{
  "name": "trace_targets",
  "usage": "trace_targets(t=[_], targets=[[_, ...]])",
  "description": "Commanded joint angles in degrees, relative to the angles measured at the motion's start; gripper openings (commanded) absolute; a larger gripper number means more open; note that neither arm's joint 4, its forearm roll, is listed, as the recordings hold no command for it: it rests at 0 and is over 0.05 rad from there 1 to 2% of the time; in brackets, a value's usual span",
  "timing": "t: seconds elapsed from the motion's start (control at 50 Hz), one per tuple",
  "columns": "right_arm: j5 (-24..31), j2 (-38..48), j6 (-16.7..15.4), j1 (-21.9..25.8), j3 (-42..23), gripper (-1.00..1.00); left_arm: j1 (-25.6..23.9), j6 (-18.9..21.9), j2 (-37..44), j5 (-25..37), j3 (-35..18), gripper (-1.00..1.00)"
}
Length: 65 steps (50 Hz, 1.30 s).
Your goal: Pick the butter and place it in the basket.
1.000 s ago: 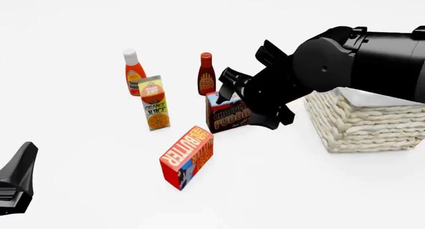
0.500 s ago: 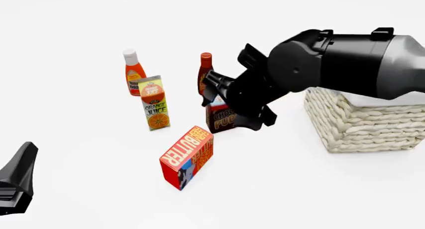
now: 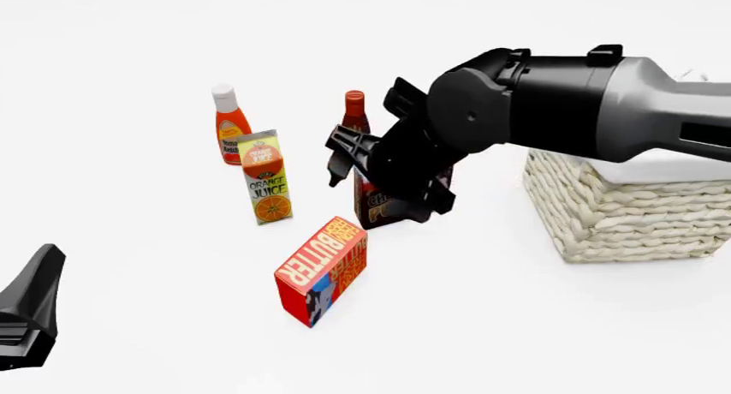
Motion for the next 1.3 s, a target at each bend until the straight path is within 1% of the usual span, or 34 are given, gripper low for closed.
trace_targets(t=[0.02, 0.22, 0.42, 0.46, 0.64, 0.94, 1.04, 1.2, 1.3], targets=[[1.93, 2.04, -1.97, 0.23, -2.65, 1.00, 0.00, 0.00, 0.00, 0.00, 0.00, 1.00], [2.68, 1.72, -3.53, -1.54, -2.32, 1.00, 0.00, 0.00, 0.00, 0.00, 0.00, 1.00], [2.92, 2.94, -2.69, -1.01, -3.13, 1.00, 0.00, 0.00, 0.00, 0.00, 0.00, 1.00], [2.33, 2.92, -1.78, -0.71, -2.91, 1.00, 0.00, 0.00, 0.00, 0.00, 0.00, 1.00], [1.44, 3.61, 0.50, 0.24, -2.74, 1.00, 0.00, 0.00, 0.00, 0.00, 0.00, 1.00], [-0.08, 4.09, 3.76, -0.75, -1.41, 1.00, 0.00, 0.00, 0.00, 0.00, 0.00, 1.00], [-0.61, 4.88, 4.29, -0.45, -1.39, 1.00, 0.00, 0.00, 0.00, 0.00, 0.00, 1.00], [-1.12, 5.59, 5.98, -0.32, -0.93, 1.00, 0.00, 0.00, 0.00, 0.00, 0.00, 1.00], [-1.32, 5.84, 6.36, -0.18, -1.02, 1.00, 0.00, 0.00, 0.00, 0.00, 0.00, 1.00]])
